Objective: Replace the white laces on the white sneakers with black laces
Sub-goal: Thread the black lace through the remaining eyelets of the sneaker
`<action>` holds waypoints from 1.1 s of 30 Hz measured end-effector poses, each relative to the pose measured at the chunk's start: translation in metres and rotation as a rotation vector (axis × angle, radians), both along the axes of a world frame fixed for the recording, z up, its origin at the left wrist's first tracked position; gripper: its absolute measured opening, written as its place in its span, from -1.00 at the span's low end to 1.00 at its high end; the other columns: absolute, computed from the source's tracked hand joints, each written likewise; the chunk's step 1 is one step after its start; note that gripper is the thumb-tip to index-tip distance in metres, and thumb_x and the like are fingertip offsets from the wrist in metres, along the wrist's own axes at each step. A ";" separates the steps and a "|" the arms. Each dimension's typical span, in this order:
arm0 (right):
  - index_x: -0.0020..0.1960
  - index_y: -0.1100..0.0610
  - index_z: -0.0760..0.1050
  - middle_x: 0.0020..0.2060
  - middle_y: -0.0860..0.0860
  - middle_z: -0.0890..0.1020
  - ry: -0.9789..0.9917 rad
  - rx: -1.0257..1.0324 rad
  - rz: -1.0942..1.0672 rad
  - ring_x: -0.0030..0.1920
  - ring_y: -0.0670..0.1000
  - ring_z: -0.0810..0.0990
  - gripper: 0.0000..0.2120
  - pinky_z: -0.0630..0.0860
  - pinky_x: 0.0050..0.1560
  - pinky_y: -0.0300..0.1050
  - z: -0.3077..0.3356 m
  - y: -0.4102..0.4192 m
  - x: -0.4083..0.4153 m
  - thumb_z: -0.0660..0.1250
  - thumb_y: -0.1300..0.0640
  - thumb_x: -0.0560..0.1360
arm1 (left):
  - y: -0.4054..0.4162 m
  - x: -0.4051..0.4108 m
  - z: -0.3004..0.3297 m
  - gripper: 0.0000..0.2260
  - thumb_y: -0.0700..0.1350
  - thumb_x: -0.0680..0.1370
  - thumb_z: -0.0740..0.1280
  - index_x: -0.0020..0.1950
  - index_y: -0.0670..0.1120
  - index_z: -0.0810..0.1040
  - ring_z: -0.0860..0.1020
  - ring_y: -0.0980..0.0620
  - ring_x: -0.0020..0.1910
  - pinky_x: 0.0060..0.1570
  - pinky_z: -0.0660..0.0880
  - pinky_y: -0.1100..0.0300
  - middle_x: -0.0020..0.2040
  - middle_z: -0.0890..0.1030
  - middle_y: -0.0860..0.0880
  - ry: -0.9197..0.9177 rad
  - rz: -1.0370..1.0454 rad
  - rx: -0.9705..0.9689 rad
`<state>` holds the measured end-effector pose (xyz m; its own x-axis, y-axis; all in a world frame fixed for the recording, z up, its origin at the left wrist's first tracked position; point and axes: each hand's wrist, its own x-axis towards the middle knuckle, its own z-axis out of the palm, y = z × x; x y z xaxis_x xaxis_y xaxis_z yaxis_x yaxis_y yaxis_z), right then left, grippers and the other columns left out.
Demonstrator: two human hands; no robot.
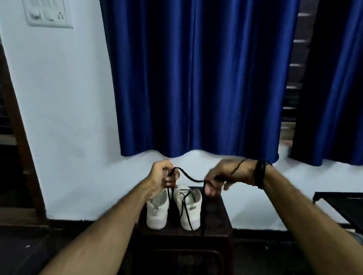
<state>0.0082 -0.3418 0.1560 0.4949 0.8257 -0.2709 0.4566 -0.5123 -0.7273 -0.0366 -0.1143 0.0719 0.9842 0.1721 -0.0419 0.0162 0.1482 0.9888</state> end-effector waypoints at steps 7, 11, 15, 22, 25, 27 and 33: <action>-0.05 -0.03 0.64 -0.03 -0.10 0.67 -0.063 -0.691 0.014 -0.07 -0.11 0.60 -0.68 0.43 -0.01 -0.22 -0.079 0.002 0.048 0.15 -0.12 0.60 | 0.020 0.002 -0.041 -0.74 -0.05 0.47 0.30 -0.30 -0.17 0.63 0.15 0.12 -0.54 -0.47 0.13 0.27 -0.51 0.30 0.00 0.586 -0.416 0.833; 0.21 0.15 0.56 -0.01 0.04 0.65 -0.194 -0.487 -0.128 -0.37 -0.23 0.55 -0.70 0.47 -0.17 -0.24 -0.122 0.025 0.073 0.27 0.01 0.58 | 0.017 0.018 -0.065 -0.89 -0.08 0.43 0.46 -0.11 -0.09 0.71 0.56 0.15 -0.24 -0.20 0.50 0.30 -0.24 0.67 0.03 0.452 -0.327 1.025; 0.07 0.13 0.63 -0.12 0.01 0.65 -0.337 -0.060 -0.194 -0.24 -0.14 0.62 -0.83 0.39 -0.27 -0.40 -0.153 0.054 0.081 0.32 0.14 0.53 | 0.021 0.046 -0.089 -0.81 -0.21 0.46 0.35 -0.29 0.03 0.67 0.65 -0.01 -0.04 0.02 0.57 0.18 -0.11 0.71 -0.01 0.273 0.167 0.925; 0.19 0.05 0.48 0.41 0.07 0.29 -0.559 -0.085 -0.279 0.16 0.22 0.55 -0.73 0.50 0.04 0.04 -0.216 0.100 0.090 0.19 0.01 0.54 | 0.021 0.082 -0.109 -0.85 -0.05 0.47 0.31 -0.02 0.05 0.64 0.55 -0.01 0.19 0.07 0.36 0.23 0.09 0.66 0.06 0.290 0.377 1.141; 0.04 0.10 0.54 0.52 0.00 0.17 -0.603 -0.093 -0.330 0.11 0.22 0.57 -0.66 0.47 -0.05 0.00 -0.230 0.102 0.094 0.13 -0.12 0.58 | 0.022 0.104 -0.116 -0.77 -0.05 0.47 0.31 0.12 0.03 0.57 0.50 -0.01 0.26 -0.02 0.22 0.20 0.15 0.61 0.06 0.310 0.388 1.149; -0.05 0.12 0.57 0.43 0.06 0.36 -0.619 -0.095 -0.377 0.06 0.22 0.59 -0.58 0.47 -0.08 -0.02 -0.230 0.100 0.092 0.10 -0.17 0.60 | 0.022 0.114 -0.122 -0.71 -0.05 0.48 0.31 0.20 0.06 0.54 0.48 -0.04 0.29 0.00 0.26 0.18 0.18 0.60 0.02 0.331 0.351 1.180; 0.17 0.16 0.51 0.15 0.13 0.59 -0.606 -0.230 -0.578 0.17 0.18 0.56 -0.56 0.47 0.08 -0.02 -0.209 0.104 0.086 0.16 -0.16 0.54 | 0.022 0.117 -0.146 -0.90 -0.10 0.45 0.41 -0.05 -0.01 0.67 0.61 -0.03 -0.20 -0.20 0.49 0.17 -0.29 0.63 -0.02 0.218 0.285 0.943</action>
